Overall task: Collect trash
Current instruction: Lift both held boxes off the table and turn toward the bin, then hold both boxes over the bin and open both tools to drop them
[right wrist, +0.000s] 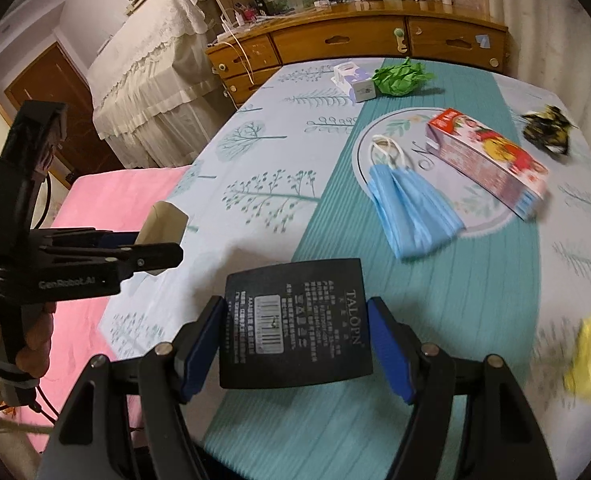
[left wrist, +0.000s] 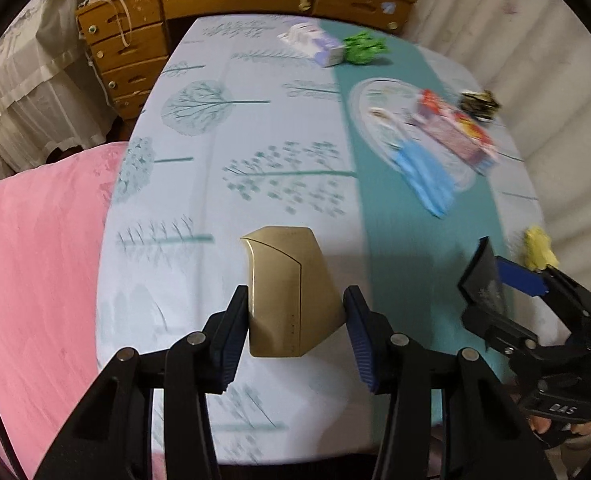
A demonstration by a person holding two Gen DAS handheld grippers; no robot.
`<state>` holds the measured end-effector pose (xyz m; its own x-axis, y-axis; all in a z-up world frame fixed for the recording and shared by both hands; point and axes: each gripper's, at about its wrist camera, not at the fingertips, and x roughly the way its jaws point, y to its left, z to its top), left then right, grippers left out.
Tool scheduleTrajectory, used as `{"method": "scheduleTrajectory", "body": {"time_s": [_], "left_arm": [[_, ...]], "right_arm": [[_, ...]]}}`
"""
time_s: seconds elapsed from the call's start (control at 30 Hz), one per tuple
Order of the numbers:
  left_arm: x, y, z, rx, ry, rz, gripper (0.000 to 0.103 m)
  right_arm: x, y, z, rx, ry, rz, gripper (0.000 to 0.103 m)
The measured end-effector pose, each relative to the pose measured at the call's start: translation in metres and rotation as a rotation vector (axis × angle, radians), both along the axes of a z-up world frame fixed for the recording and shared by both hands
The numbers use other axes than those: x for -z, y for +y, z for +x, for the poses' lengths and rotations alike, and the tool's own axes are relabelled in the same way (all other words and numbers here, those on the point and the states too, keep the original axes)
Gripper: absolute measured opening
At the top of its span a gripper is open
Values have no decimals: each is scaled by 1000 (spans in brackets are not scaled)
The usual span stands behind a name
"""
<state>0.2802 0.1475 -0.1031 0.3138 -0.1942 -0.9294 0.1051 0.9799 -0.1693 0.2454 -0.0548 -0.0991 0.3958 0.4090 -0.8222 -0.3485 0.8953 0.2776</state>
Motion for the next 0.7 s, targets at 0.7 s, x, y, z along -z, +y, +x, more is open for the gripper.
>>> {"method": "scheduleTrajectory", "body": {"time_s": [0.7], "left_arm": [[-13, -154, -250, 185, 68, -71, 45]], "right_arm": [[34, -111, -245, 91, 187, 31, 71]]}}
